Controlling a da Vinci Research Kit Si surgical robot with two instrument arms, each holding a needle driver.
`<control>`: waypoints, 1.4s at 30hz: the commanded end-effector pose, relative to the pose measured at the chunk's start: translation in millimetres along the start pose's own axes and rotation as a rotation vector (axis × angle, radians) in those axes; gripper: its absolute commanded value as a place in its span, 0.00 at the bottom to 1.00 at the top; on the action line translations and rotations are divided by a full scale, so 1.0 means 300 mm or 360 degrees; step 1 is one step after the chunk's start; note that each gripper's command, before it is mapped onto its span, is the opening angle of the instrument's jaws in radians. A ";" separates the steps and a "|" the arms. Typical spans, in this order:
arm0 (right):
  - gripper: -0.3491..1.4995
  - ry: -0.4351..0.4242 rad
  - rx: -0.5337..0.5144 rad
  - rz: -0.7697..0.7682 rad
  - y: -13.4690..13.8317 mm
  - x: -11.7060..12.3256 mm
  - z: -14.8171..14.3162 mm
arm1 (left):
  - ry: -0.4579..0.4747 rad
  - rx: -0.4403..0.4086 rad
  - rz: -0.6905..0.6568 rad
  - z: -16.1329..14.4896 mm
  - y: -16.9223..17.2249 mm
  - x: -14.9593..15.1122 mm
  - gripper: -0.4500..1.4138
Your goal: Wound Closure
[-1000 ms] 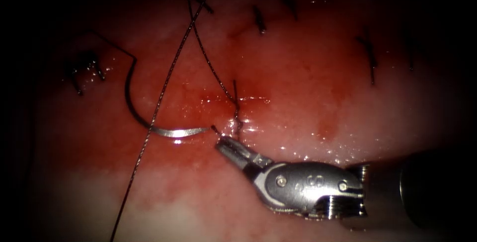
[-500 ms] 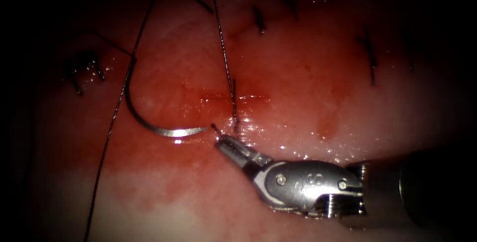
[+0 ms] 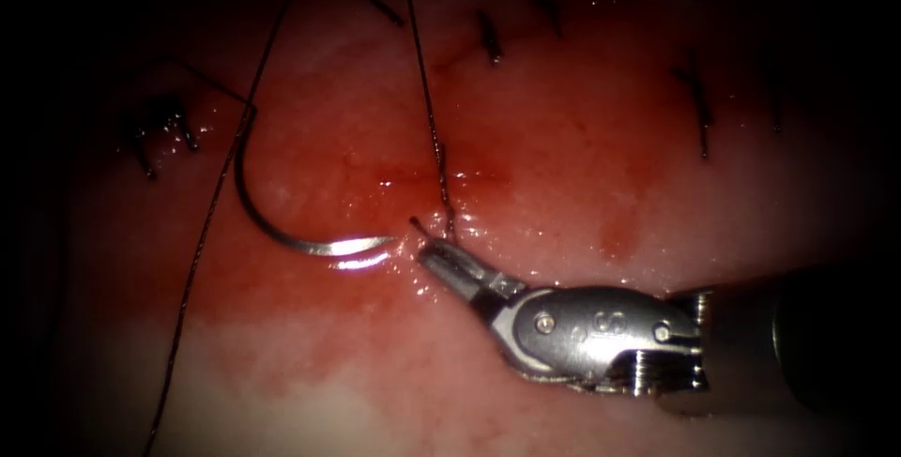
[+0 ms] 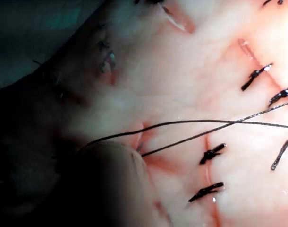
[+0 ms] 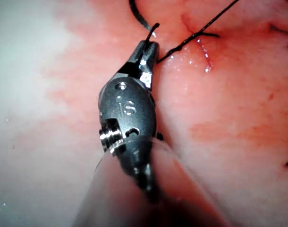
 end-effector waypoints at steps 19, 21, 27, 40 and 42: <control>0.00 -0.0047 0.0064 -0.0044 -0.0101 -0.0114 0.0016 | 0.0013 -0.0055 0.0030 0.013 0.021 -0.002 0.00; 0.00 -0.0050 0.0065 -0.0040 -0.0101 -0.0105 0.0013 | 0.0021 -0.0059 0.0013 0.013 0.021 -0.003 0.00; 0.00 -0.0061 0.0064 -0.0034 -0.0090 -0.0091 0.0013 | 0.0043 -0.0080 -0.0002 0.013 0.021 -0.002 0.00; 0.88 -0.0033 0.0119 0.0084 -0.0058 -0.0056 0.0014 | 0.0350 -0.0282 -0.0364 -0.006 0.007 0.005 0.00; 0.91 -0.0029 0.0151 0.0102 -0.0056 -0.0054 0.0014 | 0.0462 -0.0357 -0.0399 -0.011 0.004 0.008 0.00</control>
